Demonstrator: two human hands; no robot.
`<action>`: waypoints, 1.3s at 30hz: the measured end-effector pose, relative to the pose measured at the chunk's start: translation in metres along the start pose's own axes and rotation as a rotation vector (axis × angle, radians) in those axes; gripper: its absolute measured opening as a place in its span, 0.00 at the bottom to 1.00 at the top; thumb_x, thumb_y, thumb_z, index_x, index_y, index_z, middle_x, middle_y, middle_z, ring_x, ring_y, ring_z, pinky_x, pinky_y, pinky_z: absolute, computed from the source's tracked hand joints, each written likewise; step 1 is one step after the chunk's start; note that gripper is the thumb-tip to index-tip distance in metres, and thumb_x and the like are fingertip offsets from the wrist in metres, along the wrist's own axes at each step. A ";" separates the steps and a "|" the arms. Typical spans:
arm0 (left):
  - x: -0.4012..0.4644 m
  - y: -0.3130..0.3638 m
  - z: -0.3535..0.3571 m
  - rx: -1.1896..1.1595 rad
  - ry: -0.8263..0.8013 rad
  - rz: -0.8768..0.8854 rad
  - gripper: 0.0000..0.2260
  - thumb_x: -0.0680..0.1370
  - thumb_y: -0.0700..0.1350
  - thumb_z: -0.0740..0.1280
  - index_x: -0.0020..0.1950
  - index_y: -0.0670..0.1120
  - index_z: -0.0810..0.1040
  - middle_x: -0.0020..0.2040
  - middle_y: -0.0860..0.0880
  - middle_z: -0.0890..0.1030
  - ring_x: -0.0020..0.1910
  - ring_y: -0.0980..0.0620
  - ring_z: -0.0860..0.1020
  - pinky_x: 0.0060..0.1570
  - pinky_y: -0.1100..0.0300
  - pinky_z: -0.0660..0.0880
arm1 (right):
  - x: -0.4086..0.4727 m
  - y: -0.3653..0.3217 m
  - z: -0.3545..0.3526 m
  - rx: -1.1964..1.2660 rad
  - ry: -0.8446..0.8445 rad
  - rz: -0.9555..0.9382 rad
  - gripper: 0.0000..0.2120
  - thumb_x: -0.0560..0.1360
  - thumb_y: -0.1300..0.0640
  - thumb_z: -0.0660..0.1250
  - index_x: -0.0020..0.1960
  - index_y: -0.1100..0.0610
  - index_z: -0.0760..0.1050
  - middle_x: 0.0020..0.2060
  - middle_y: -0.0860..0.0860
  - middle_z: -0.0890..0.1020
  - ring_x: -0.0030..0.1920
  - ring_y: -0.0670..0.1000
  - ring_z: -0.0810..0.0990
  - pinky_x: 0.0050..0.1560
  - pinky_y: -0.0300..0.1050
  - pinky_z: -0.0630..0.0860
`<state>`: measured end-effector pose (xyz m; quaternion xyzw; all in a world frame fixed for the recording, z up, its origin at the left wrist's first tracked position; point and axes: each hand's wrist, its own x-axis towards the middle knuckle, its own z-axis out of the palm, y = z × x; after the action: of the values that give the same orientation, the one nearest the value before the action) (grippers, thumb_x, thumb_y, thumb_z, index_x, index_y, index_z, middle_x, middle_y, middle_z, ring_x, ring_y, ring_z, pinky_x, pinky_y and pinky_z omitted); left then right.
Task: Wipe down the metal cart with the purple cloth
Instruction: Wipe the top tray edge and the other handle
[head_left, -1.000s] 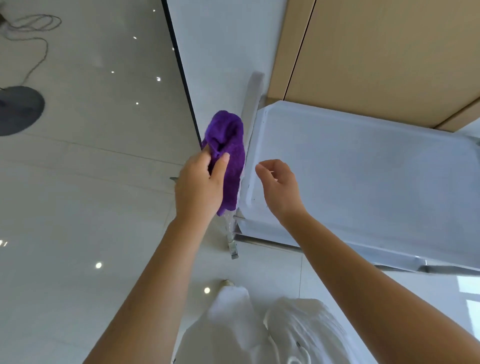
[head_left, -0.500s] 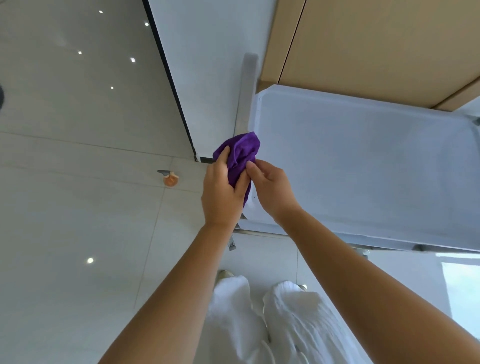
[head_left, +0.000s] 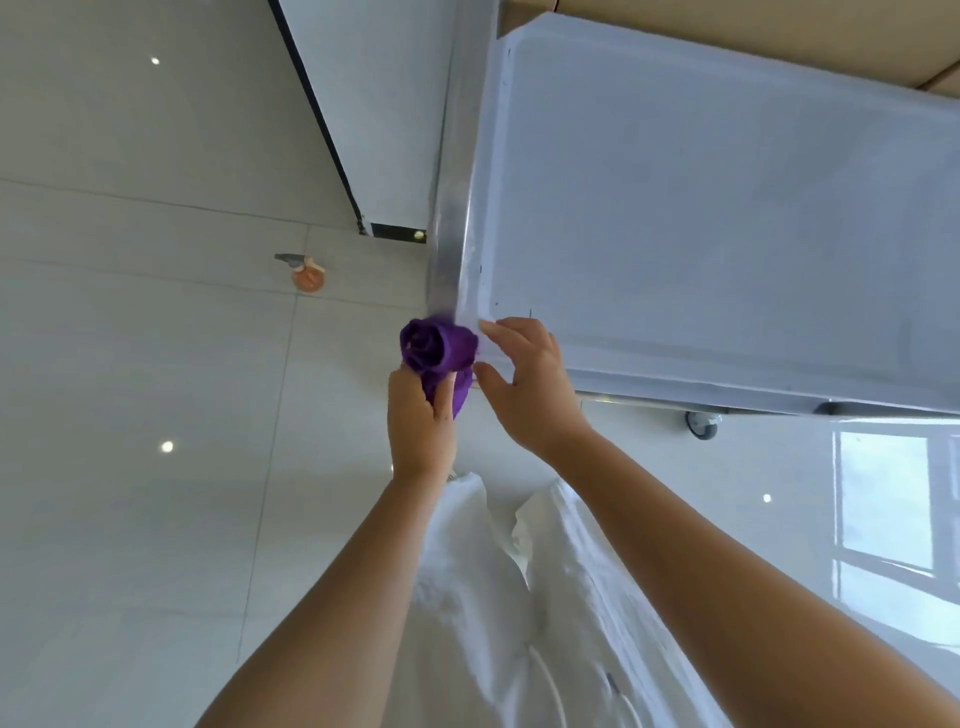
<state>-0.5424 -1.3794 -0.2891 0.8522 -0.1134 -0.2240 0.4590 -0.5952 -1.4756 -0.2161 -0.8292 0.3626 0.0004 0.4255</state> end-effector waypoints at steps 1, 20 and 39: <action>-0.008 -0.005 0.006 -0.013 -0.004 -0.057 0.12 0.79 0.46 0.62 0.59 0.40 0.73 0.49 0.44 0.77 0.49 0.45 0.76 0.48 0.58 0.73 | -0.002 0.005 -0.004 -0.012 0.018 0.025 0.19 0.77 0.62 0.63 0.68 0.58 0.70 0.63 0.52 0.72 0.64 0.52 0.66 0.57 0.28 0.57; -0.049 0.096 0.134 -0.824 0.008 -0.767 0.19 0.81 0.54 0.57 0.69 0.48 0.67 0.65 0.46 0.75 0.60 0.46 0.76 0.60 0.46 0.74 | -0.032 0.123 -0.098 0.081 0.059 0.200 0.24 0.76 0.66 0.56 0.72 0.57 0.65 0.72 0.48 0.66 0.72 0.47 0.59 0.67 0.32 0.53; -0.141 0.195 0.311 -0.705 -0.128 -0.892 0.21 0.80 0.57 0.56 0.70 0.48 0.63 0.63 0.44 0.74 0.56 0.42 0.78 0.54 0.47 0.78 | -0.091 0.262 -0.207 0.663 0.361 0.655 0.06 0.77 0.58 0.60 0.47 0.60 0.74 0.46 0.59 0.79 0.46 0.51 0.77 0.53 0.50 0.74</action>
<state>-0.8139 -1.6586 -0.2360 0.5977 0.3114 -0.4717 0.5686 -0.8840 -1.6650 -0.2406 -0.4785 0.6524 -0.1246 0.5743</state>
